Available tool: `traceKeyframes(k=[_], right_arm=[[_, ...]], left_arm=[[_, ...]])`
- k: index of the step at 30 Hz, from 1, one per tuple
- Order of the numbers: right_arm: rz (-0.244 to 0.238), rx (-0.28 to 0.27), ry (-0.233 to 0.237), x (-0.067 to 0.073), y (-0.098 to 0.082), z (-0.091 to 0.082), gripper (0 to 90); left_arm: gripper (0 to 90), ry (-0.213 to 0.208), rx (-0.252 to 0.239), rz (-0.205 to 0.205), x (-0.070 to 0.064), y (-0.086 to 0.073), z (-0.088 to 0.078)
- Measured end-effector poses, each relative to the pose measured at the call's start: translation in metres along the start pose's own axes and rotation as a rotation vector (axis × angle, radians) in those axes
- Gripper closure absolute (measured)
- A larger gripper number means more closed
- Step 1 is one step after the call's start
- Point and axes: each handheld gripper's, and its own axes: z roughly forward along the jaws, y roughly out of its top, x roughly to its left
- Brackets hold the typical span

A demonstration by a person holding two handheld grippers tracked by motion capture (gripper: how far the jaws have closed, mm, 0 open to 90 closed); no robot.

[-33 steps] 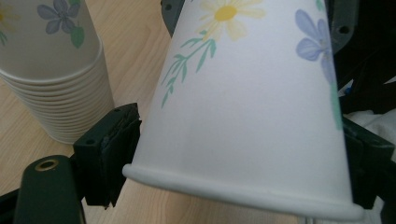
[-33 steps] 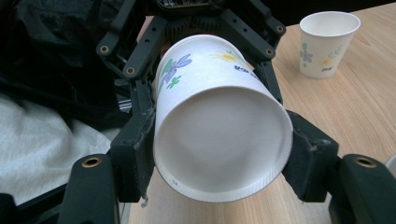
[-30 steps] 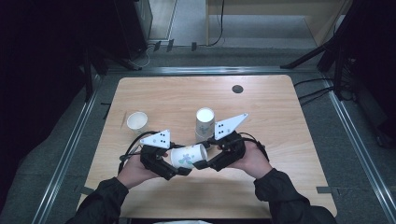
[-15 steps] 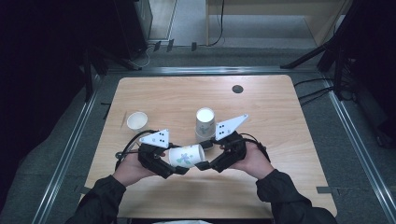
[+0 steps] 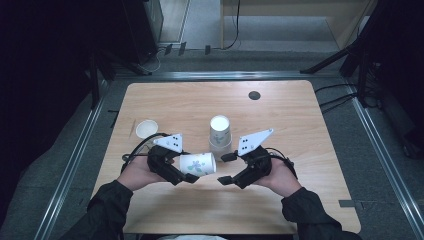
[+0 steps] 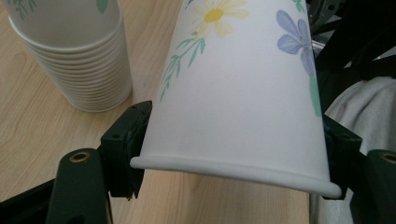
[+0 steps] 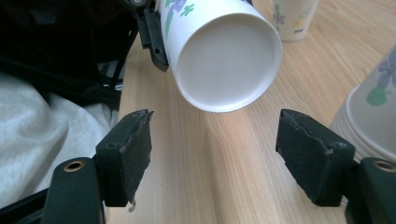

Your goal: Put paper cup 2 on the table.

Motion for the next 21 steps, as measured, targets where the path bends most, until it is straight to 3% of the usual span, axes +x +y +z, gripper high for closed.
traceKeyframes(k=[6, 14, 21], right_arm=[[0.001, 0.015, -0.047, 0.0, -0.008, -0.002, 27.1], [-0.001, 0.038, -0.072, 0.001, -0.012, 0.0, 27.1], [-0.012, 0.069, -0.076, 0.002, -0.015, 0.006, 27.1]], left_arm=[[26.7, -0.004, 0.089, 0.013, 0.003, 0.006, 0.011], [26.7, 0.008, 0.186, 0.052, -0.001, 0.011, 0.025], [26.9, -0.006, 0.234, 0.054, -0.003, 0.017, 0.034]])
